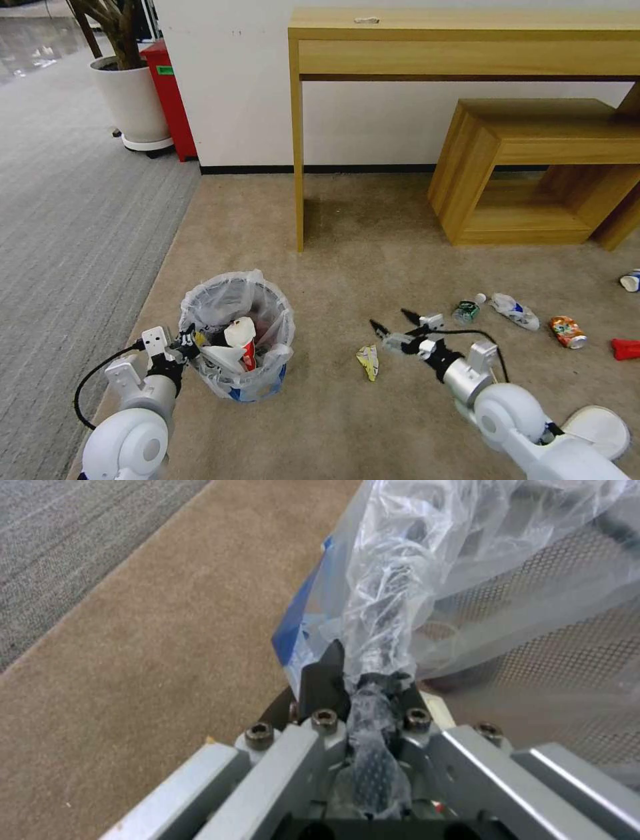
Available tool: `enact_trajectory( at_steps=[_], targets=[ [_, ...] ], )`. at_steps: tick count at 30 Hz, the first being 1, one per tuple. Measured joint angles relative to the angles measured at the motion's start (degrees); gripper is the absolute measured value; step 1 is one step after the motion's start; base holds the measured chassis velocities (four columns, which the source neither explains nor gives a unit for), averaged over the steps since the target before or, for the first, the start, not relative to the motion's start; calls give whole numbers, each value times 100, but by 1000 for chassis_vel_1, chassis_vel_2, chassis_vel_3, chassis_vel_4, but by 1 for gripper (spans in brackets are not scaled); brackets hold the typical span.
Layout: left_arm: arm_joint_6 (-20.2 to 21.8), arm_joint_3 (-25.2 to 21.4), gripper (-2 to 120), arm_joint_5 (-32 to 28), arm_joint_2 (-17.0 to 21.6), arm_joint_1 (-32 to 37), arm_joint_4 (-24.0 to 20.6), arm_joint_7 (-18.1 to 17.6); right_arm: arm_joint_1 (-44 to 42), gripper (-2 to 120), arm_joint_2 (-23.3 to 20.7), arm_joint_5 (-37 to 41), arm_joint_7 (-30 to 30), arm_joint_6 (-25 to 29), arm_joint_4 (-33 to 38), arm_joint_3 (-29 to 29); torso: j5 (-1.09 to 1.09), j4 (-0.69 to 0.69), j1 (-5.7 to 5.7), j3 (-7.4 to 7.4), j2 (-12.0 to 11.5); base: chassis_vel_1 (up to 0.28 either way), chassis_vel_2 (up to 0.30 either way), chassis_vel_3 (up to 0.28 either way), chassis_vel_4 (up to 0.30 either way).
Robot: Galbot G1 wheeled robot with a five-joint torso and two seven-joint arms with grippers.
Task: Pick up the trash bin and place the garbage on the floor into it.
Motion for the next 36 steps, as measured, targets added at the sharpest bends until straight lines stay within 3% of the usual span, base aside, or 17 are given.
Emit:
enact_trajectory(
  at_steps=[18,36],
  targets=[
    [-11,-21,1,6,-21,-32,52,-1,-90,96,-7,-222,549,-240,-212,-698,0,0,0,0,0,0,0,0,0],
    [-18,-46,1,-6,-40,-9,7,-4,58,92,7,-418,651,-80,-827,-701,0,0,0,0,0,0,0,0,0]
  ],
)
